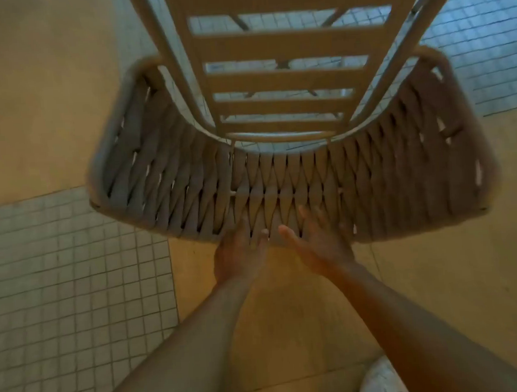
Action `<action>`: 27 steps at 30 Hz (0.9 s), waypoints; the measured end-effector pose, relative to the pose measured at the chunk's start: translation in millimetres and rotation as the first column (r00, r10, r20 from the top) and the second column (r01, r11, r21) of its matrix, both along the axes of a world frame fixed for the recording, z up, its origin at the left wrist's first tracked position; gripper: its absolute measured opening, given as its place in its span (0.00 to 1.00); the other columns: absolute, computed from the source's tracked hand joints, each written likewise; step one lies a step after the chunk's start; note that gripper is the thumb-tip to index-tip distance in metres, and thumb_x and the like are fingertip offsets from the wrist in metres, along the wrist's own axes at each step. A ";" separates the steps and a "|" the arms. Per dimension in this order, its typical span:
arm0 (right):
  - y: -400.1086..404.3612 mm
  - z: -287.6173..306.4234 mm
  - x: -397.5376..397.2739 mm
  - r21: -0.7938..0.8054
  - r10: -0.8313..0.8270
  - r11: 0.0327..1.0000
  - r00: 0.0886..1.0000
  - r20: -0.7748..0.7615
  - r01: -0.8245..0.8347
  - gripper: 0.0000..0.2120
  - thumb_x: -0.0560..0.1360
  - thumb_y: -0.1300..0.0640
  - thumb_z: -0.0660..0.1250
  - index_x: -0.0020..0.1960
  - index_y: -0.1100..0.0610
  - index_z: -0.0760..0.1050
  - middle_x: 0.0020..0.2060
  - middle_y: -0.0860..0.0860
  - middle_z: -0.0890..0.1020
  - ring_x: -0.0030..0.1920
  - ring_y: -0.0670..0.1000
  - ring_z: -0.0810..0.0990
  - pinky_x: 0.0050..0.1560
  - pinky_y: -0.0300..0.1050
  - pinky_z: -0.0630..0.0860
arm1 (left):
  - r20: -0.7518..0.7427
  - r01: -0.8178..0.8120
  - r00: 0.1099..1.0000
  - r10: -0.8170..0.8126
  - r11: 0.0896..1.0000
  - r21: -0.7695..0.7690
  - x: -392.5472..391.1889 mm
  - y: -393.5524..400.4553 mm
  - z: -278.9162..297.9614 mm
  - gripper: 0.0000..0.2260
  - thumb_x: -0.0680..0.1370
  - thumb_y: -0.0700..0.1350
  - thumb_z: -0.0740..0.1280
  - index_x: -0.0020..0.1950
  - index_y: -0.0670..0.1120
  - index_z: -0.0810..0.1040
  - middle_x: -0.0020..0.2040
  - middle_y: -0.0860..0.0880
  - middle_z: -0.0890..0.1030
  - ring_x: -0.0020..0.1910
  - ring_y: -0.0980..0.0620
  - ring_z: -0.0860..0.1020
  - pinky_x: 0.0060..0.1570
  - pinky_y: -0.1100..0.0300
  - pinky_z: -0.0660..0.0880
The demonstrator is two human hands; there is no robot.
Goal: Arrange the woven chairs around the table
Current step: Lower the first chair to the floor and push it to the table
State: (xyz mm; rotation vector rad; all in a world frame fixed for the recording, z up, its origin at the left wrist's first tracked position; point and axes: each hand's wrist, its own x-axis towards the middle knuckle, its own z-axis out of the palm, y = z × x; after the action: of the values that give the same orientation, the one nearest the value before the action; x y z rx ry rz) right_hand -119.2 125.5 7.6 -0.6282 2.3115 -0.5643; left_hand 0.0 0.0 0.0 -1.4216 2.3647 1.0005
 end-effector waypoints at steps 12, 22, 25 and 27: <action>-11.5 -149.1 34.5 -0.001 -0.752 0.478 0.410 0.517 0.878 0.43 0.73 0.39 0.74 0.79 0.56 0.63 0.74 0.56 0.71 0.72 0.60 0.70 0.71 0.51 0.66 | 0.101 -0.656 0.744 0.660 0.694 0.297 -15.4 0.5 -149.3 0.40 0.79 0.64 0.64 0.81 0.40 0.55 0.78 0.38 0.60 0.73 0.38 0.64 0.66 0.45 0.68; -25.8 -189.8 12.6 0.086 -0.663 0.043 -0.036 0.747 0.995 0.45 0.67 0.40 0.80 0.75 0.57 0.67 0.58 0.54 0.82 0.60 0.58 0.80 0.67 0.62 0.75 | -0.003 -0.785 0.273 0.962 0.225 0.577 -30.8 -18.8 -175.2 0.42 0.73 0.57 0.76 0.77 0.40 0.60 0.70 0.39 0.73 0.67 0.37 0.73 0.60 0.47 0.72; -30.0 -192.6 8.1 0.112 -0.691 -0.026 -0.098 0.716 0.993 0.48 0.65 0.41 0.82 0.76 0.58 0.65 0.63 0.58 0.80 0.63 0.62 0.79 0.66 0.64 0.75 | 0.008 -0.766 0.218 0.976 0.167 0.621 -34.4 -19.8 -177.0 0.42 0.73 0.57 0.76 0.78 0.42 0.61 0.70 0.40 0.74 0.68 0.37 0.73 0.67 0.43 0.71; -30.2 -192.1 6.9 0.139 -0.717 -0.052 -0.134 0.684 0.989 0.47 0.66 0.43 0.82 0.76 0.59 0.65 0.63 0.60 0.79 0.63 0.63 0.78 0.64 0.63 0.76 | 0.009 -0.752 0.244 0.970 0.183 0.633 -31.8 -21.8 -178.7 0.40 0.73 0.57 0.76 0.78 0.43 0.63 0.70 0.41 0.74 0.68 0.38 0.73 0.68 0.43 0.72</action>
State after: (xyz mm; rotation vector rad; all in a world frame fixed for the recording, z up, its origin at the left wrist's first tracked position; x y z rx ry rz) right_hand -112.3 95.3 -184.4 1.2178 1.5189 -1.7120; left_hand -31.8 -21.8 -178.7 -2.5356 0.8560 2.1792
